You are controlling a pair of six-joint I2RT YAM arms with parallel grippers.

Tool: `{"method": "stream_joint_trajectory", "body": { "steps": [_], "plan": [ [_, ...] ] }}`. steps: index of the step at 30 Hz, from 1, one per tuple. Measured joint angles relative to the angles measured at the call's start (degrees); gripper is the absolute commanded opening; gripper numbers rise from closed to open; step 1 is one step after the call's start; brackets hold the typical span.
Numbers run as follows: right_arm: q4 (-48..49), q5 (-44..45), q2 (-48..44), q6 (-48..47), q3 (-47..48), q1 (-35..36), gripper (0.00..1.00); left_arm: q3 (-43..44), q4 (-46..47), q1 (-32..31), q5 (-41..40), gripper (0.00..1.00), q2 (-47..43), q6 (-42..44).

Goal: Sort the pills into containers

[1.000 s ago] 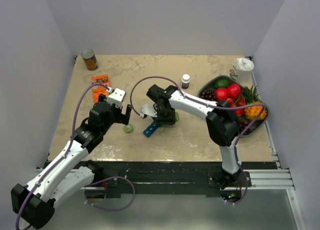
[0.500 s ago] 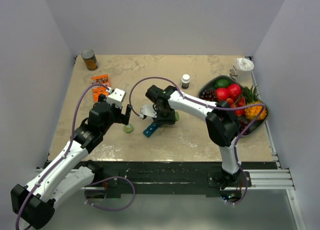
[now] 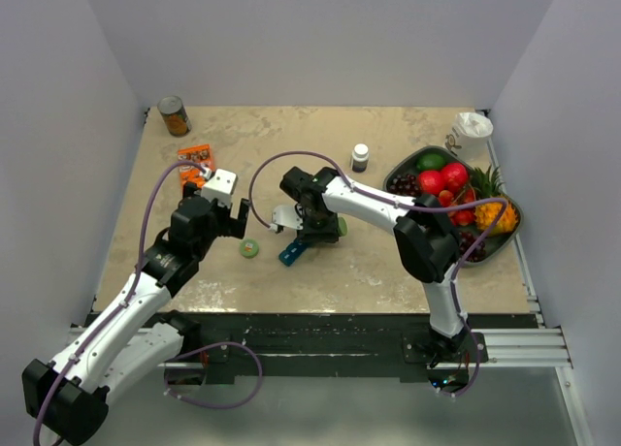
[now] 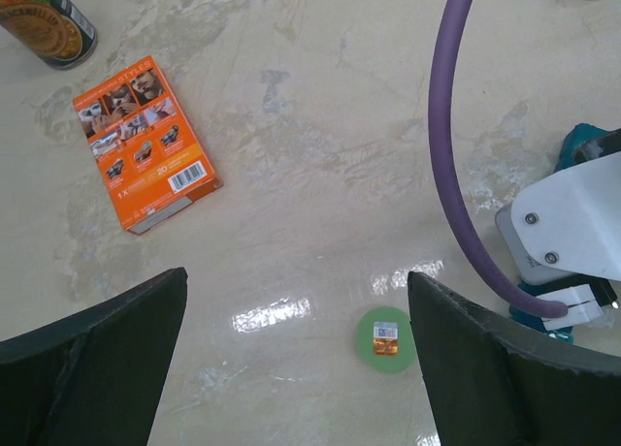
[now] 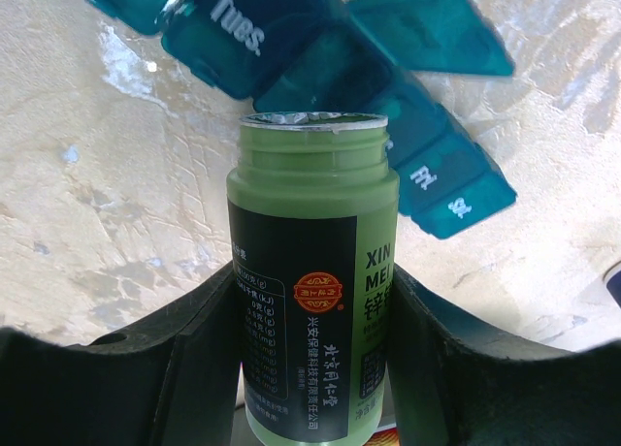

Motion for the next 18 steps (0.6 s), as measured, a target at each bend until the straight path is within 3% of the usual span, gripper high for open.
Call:
{"method": "stream_joint_trajectory", "body": {
  "steps": [18],
  "plan": [
    [-0.61, 2.51, 0.37, -0.2, 0.85, 0.81, 0.03, 0.02, -0.2, 1.4, -3.78, 1.0, -1.88, -0.83]
  ]
}}
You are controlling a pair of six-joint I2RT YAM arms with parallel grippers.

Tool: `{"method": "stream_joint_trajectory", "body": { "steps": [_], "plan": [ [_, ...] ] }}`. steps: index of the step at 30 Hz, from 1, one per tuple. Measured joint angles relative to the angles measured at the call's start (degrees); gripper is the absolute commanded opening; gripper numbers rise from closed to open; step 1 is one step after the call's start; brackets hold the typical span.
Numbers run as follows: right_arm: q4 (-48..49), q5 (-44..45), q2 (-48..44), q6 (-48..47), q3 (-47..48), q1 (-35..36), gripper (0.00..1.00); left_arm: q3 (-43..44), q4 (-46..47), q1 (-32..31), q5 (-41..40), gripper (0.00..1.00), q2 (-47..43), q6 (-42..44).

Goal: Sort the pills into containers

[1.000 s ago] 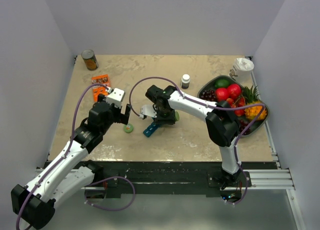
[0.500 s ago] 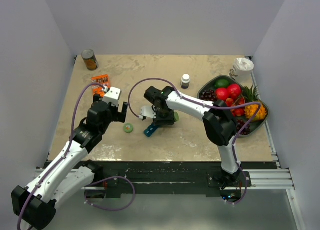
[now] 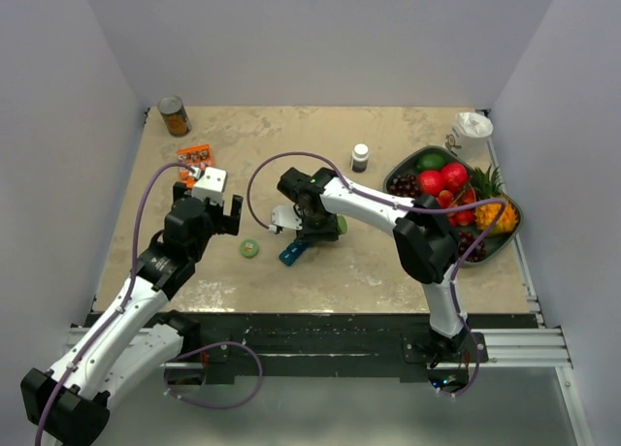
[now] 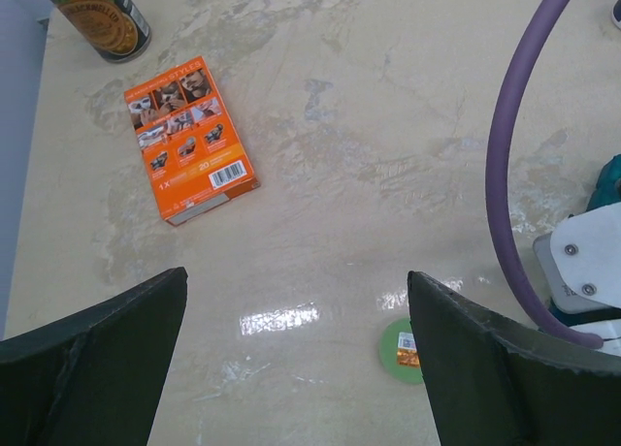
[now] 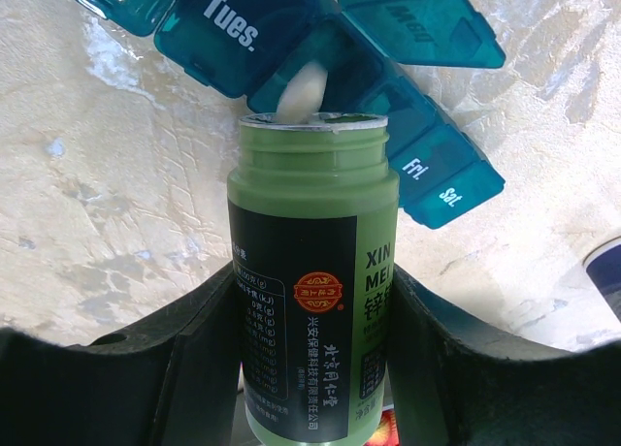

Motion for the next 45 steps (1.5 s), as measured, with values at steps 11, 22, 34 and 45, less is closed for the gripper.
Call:
{"method": "stream_joint_trajectory", "body": {
  "steps": [11, 22, 34, 45],
  "plan": [
    [-0.66, 1.44, 0.9, -0.48, 0.55, 1.05, 0.02, 0.0, 0.02, 0.68, -0.74, 1.0, -0.94, -0.28],
    [-0.7, 1.38, 0.9, -0.46, 0.57, 1.09, 0.02, 0.0, 0.0, 0.92, -0.7, 1.0, -0.96, -0.26],
    [-0.79, -0.83, 0.9, -0.2, 0.7, 0.46, 0.02, 0.0, 0.0, 0.94, -0.68, 1.0, -0.96, -0.26],
    [-0.81, -5.29, 0.9, 0.26, 0.85, -2.14, 0.02, 0.0, 0.0, 0.94, -0.66, 1.0, -0.96, -0.28]
  ]
}}
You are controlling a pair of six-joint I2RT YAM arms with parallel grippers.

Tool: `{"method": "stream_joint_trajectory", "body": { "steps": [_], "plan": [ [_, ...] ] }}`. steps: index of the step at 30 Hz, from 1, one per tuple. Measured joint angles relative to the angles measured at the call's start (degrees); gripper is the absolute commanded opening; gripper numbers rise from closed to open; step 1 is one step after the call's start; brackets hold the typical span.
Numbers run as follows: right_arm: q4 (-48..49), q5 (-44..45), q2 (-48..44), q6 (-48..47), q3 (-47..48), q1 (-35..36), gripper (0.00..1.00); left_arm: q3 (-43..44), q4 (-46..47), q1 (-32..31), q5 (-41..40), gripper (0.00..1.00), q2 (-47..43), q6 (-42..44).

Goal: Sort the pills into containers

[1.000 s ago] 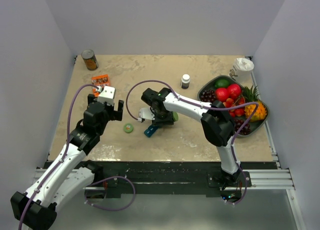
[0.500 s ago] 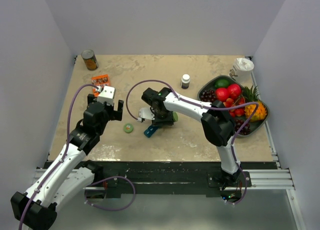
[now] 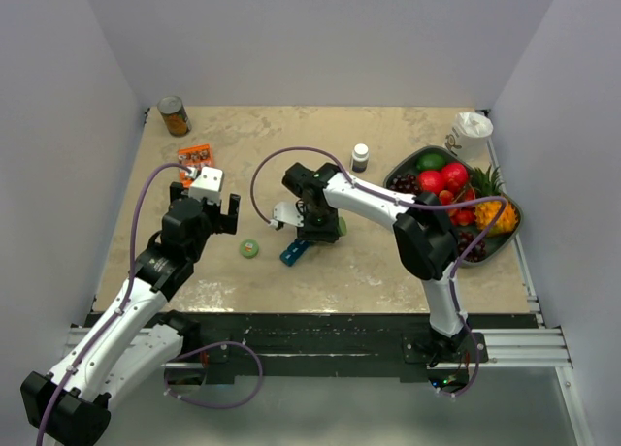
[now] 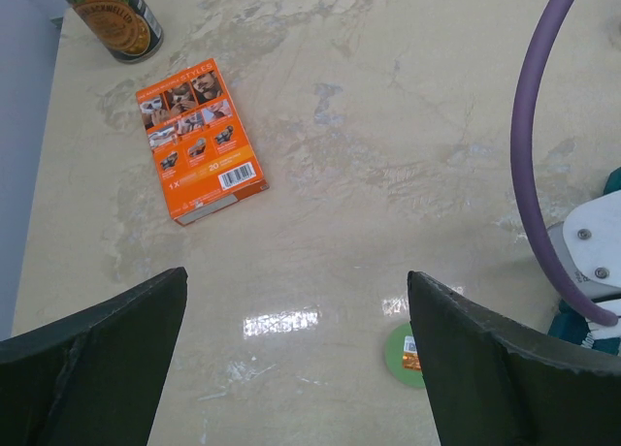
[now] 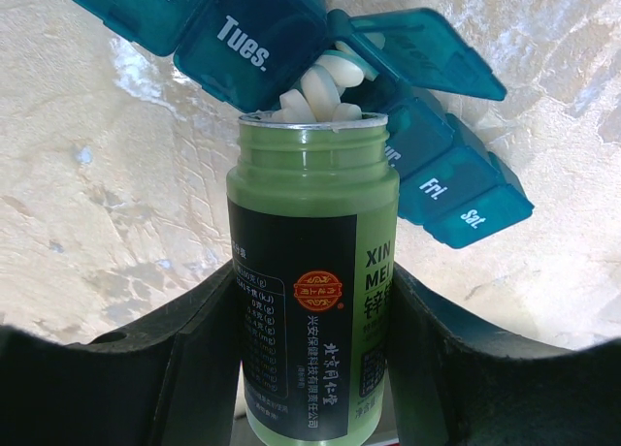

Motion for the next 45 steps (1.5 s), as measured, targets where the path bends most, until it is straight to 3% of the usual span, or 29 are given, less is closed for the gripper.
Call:
{"method": "stream_joint_trajectory", "body": {
  "steps": [24, 45],
  "plan": [
    [0.39, -9.62, -0.02, 0.17, 0.0, -4.74, 0.02, 0.0, 0.02, 0.04, 0.07, 1.0, 0.0, 0.02],
    [1.22, -12.94, -0.02, 0.15, -0.28, -6.29, 0.02, 0.0, 0.02, 0.04, 0.33, 1.0, 0.02, 0.02]
  ]
}}
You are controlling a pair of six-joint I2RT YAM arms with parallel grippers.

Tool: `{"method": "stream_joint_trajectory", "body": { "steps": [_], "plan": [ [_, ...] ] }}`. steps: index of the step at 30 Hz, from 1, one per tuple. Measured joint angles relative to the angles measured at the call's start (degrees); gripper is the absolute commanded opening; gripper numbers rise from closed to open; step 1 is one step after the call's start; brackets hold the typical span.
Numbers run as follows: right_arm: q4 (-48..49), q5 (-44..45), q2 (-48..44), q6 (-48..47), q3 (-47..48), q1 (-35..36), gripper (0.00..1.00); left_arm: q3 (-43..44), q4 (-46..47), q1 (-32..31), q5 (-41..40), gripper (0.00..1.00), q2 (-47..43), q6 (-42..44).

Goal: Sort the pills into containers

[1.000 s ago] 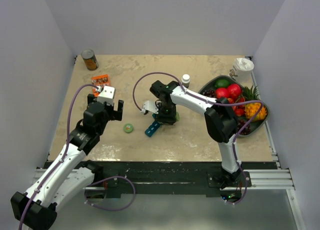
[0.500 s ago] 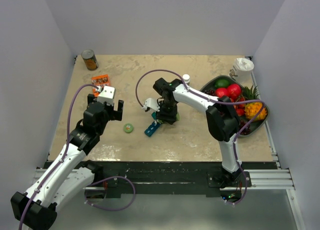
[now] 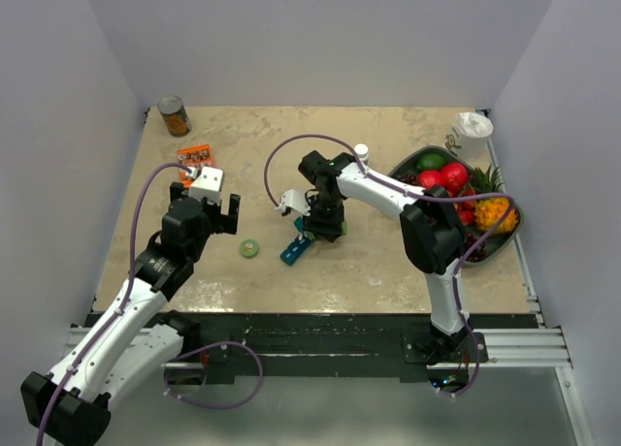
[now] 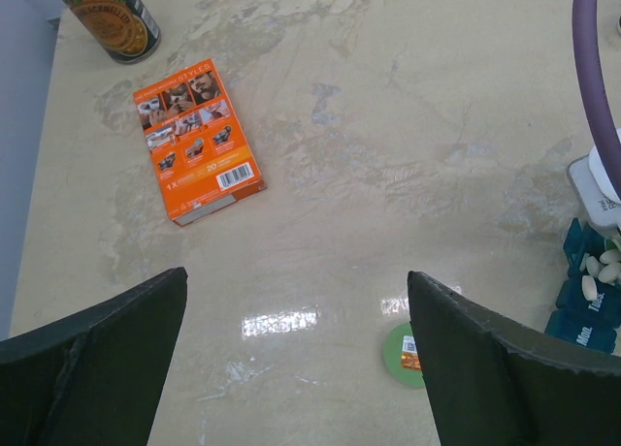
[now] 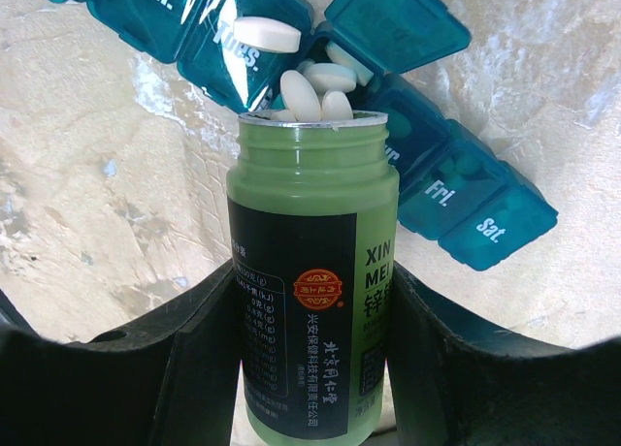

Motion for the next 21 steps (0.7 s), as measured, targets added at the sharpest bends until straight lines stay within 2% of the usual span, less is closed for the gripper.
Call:
{"method": "stream_joint_trajectory", "body": {
  "steps": [21],
  "plan": [
    [1.84, -3.37, -2.71, -0.9, -4.09, -1.62, 0.02, 0.0, 0.0, 0.0, 0.15, 1.0, 0.35, 0.0]
  ]
}}
